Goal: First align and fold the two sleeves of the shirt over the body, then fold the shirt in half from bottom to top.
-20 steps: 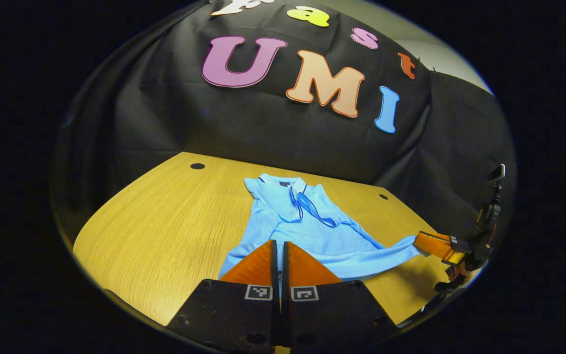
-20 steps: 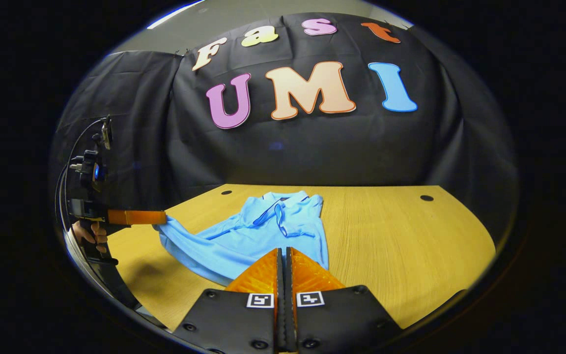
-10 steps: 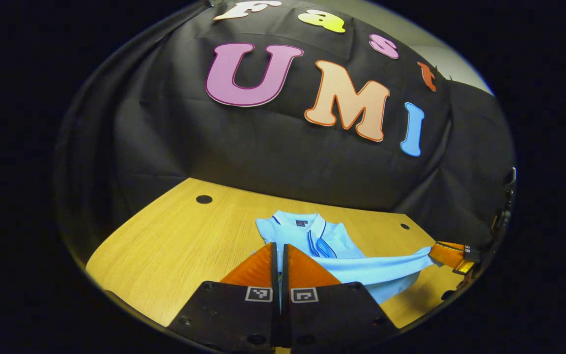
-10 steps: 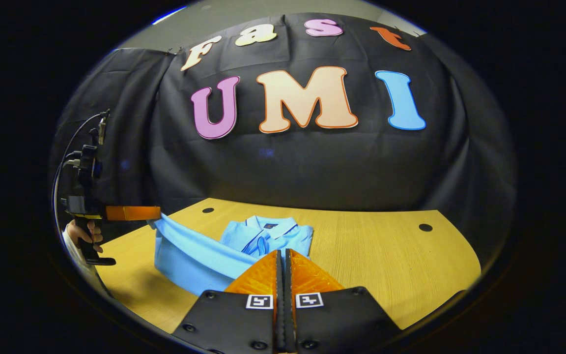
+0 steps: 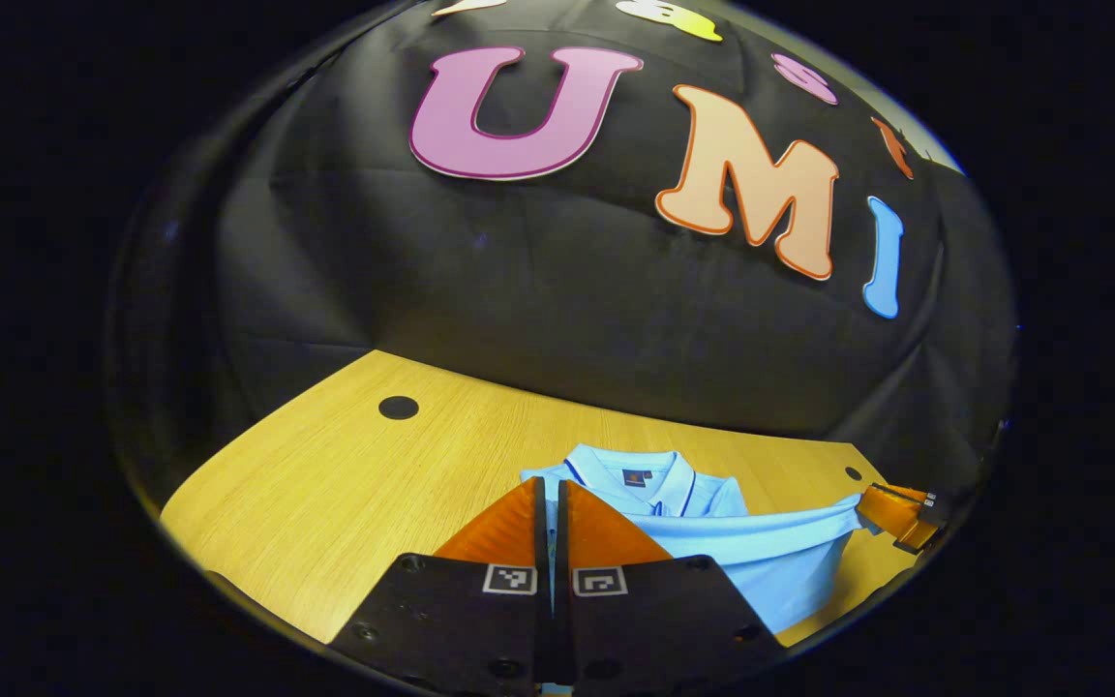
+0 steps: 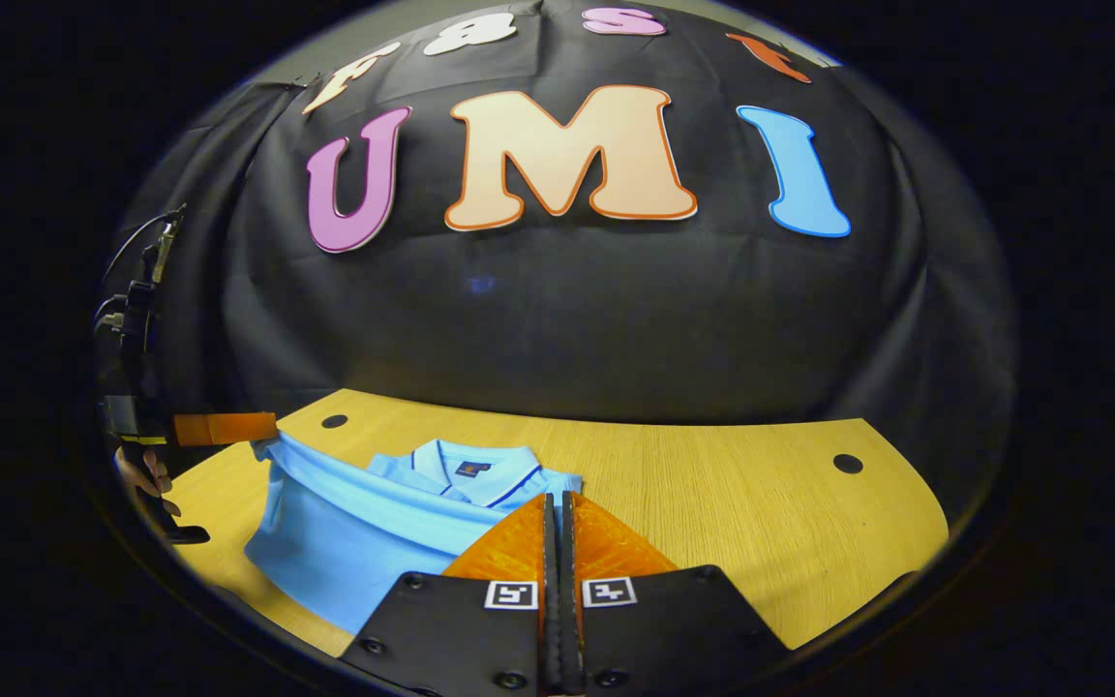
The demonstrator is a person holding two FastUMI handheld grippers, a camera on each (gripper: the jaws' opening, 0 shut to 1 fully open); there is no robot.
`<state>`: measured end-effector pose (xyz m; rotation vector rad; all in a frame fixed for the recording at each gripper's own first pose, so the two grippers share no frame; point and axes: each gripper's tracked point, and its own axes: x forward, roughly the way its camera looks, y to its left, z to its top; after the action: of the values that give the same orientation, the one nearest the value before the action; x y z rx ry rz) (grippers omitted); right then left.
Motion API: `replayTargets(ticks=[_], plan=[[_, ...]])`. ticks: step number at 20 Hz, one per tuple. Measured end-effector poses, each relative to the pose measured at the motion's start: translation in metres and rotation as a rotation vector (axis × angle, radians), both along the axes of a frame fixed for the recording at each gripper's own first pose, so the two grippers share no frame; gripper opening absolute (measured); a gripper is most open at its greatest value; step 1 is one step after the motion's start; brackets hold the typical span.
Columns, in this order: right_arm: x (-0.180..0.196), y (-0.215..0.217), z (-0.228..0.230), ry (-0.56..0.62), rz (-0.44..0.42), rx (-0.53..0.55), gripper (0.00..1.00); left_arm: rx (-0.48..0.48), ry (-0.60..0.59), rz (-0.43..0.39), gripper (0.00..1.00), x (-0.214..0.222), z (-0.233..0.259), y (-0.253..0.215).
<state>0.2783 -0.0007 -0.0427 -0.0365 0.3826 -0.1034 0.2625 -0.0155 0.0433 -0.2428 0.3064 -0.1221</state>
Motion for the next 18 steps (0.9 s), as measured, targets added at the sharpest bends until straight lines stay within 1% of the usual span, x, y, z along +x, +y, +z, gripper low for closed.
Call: replayTargets(ticks=[3, 5, 6, 8, 9, 11, 13, 14, 15, 16, 17, 18], plan=[[0.03, -0.012, -0.024, 0.039, -0.041, -0.013, 0.02, 0.079, 0.012, 0.05, 0.0, 0.034, -0.019, 0.011], [0.04, -0.016, -0.044, 0.082, -0.066, -0.01, 0.02, 0.087, 0.031, 0.064, 0.02, 0.05, -0.034, 0.011], [0.039, -0.022, -0.052, 0.095, -0.07, -0.008, 0.02, 0.095, 0.037, 0.068, 0.0, 0.056, -0.039, 0.013], [0.044, -0.028, -0.065, 0.108, -0.082, -0.001, 0.02, 0.128, 0.036, 0.078, 0.02, 0.067, -0.049, 0.014], [0.044, -0.029, -0.072, 0.119, -0.086, 0.008, 0.02, 0.145, 0.042, 0.074, 0.0, 0.07, -0.054, 0.014], [0.044, -0.03, -0.085, 0.148, -0.086, 0.032, 0.02, 0.15, 0.061, 0.059, 0.0, 0.073, -0.063, 0.009], [0.043, -0.032, -0.091, 0.169, -0.081, 0.048, 0.11, 0.144, 0.072, 0.044, 0.0, 0.074, -0.067, 0.003], [0.042, -0.031, -0.094, 0.175, -0.073, 0.057, 0.17, 0.144, 0.075, 0.035, 0.0, 0.074, -0.067, 0.001], [0.041, -0.03, -0.093, 0.178, -0.065, 0.061, 0.4, 0.145, 0.083, 0.027, 0.01, 0.071, -0.068, -0.001], [0.039, -0.029, -0.094, 0.179, -0.064, 0.059, 0.62, 0.142, 0.094, 0.012, 0.06, 0.067, -0.07, -0.005], [0.039, -0.031, -0.092, 0.176, -0.064, 0.048, 0.71, 0.141, 0.107, 0.007, 0.26, 0.067, -0.07, -0.007], [0.038, -0.031, -0.088, 0.169, -0.061, 0.043, 0.89, 0.138, 0.11, 0.002, 0.46, 0.063, -0.068, -0.008]])
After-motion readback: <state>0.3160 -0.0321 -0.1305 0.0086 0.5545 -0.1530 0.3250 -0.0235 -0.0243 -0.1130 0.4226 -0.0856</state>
